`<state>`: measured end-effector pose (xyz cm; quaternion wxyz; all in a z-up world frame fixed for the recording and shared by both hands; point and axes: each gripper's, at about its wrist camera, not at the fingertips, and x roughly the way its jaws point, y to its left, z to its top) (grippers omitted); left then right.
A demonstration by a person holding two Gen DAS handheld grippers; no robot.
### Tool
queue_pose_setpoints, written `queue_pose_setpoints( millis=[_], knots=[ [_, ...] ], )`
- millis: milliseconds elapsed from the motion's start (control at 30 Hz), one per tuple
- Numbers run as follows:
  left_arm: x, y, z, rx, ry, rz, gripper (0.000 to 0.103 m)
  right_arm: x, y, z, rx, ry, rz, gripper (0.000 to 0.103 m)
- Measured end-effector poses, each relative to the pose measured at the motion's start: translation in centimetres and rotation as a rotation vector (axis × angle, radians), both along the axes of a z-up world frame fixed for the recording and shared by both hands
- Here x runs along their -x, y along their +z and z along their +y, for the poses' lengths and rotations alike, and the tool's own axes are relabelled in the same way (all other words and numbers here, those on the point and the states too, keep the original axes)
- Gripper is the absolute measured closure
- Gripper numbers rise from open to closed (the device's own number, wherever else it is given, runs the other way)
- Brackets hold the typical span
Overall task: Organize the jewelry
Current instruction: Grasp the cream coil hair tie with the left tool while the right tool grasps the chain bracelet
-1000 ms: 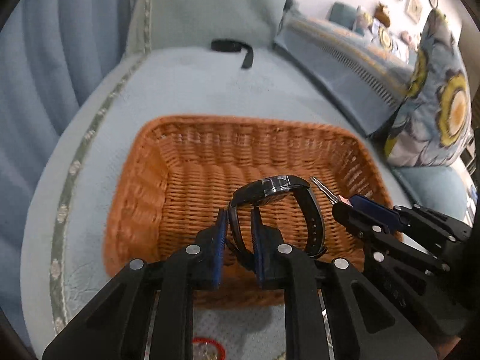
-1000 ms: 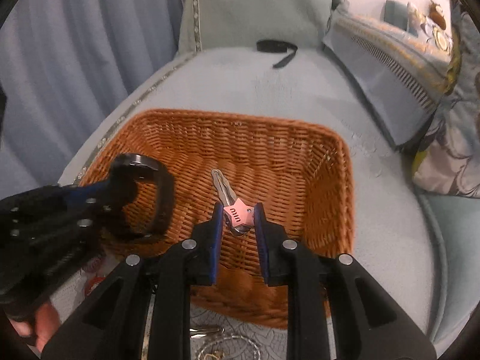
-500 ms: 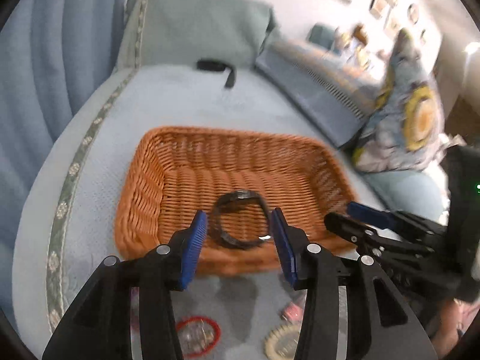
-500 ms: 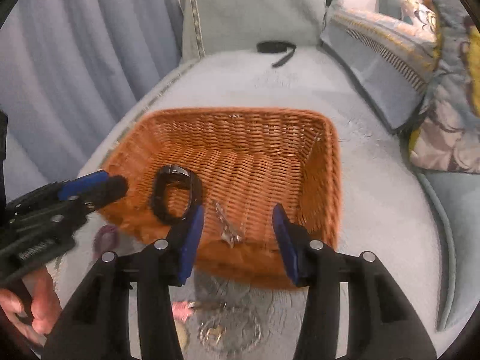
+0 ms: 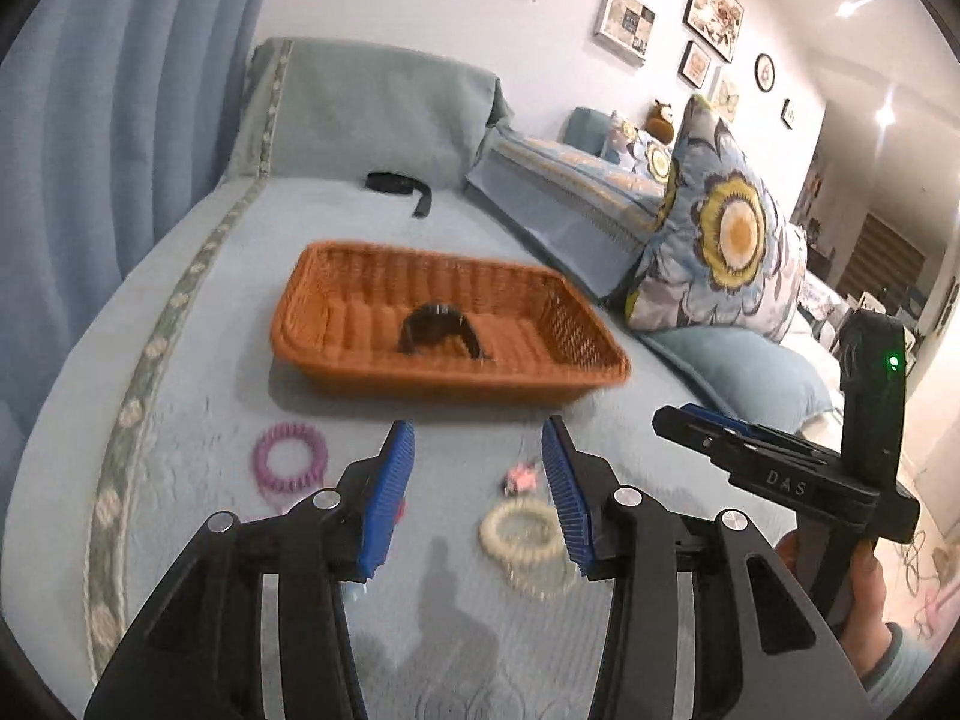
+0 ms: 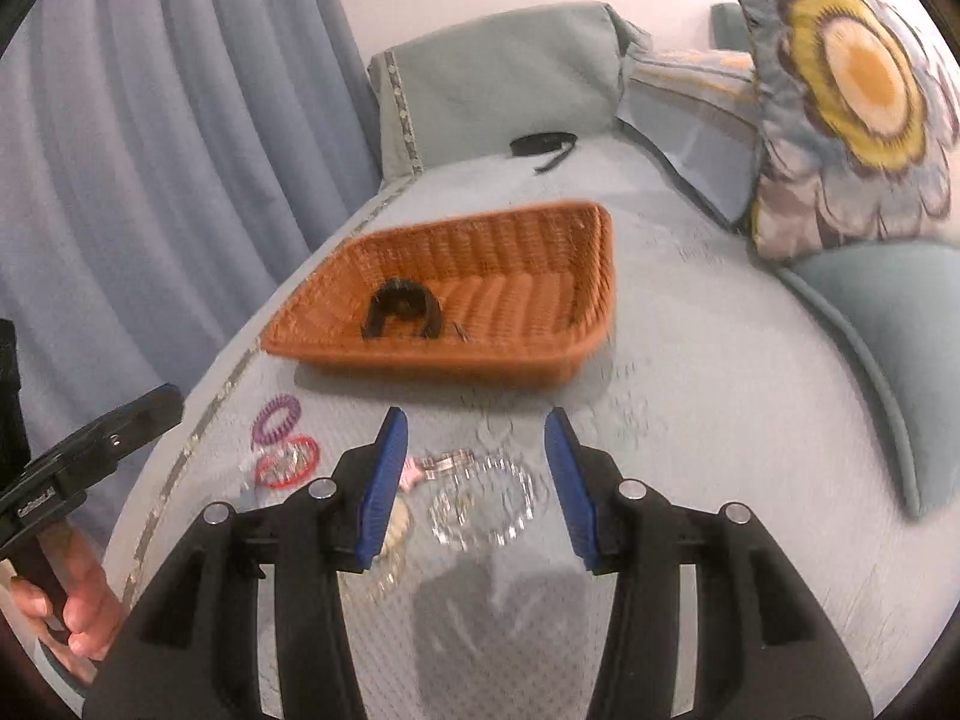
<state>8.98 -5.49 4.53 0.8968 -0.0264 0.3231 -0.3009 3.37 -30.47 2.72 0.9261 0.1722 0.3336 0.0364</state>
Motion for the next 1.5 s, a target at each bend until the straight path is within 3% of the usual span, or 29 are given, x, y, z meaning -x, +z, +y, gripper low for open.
queue_pose_setpoints(
  millis=[233,433,733,967,1300,1333,1367,1400,1500],
  knots=[
    [-0.7,-4.0,-0.4,-0.022,-0.007,0.108,0.062,0.1,-4.3,0.2,0.029,-0.039,0.085,0.06],
    [-2.4,-6.2,-2.5,-0.073,-0.041,0.162,0.065,-0.9,-5.4,0.8,0.047,-0.026,0.141,0.067],
    [-3.5,-8.6,-4.3,-0.146,-0.077,0.206,0.071,-2.7,-5.6,1.2,0.093,-0.033,0.2,0.067],
    [-2.8,-8.9,-6.2,-0.272,-0.063,0.139,0.071,-4.7,-5.9,3.1,0.254,-0.041,0.246,0.068],
    [-2.3,-8.7,-6.1,-0.294,-0.069,0.129,0.071,-3.7,-5.6,4.6,0.302,0.009,0.232,0.094],
    [-2.2,-8.7,-6.2,-0.297,-0.069,0.127,0.075,-3.6,-5.6,4.7,0.303,0.012,0.231,0.096],
    [-2.1,-8.7,-6.4,-0.297,-0.078,0.127,0.088,-3.3,-5.6,4.8,0.301,0.015,0.229,0.096],
    [-1.9,-8.7,-6.5,-0.294,-0.095,0.131,0.093,-3.0,-5.6,4.8,0.299,0.016,0.227,0.097],
    [-0.7,-8.7,-6.7,-0.325,-0.088,0.107,0.094,-1.9,-5.6,4.7,0.293,0.019,0.226,0.097]
  ],
)
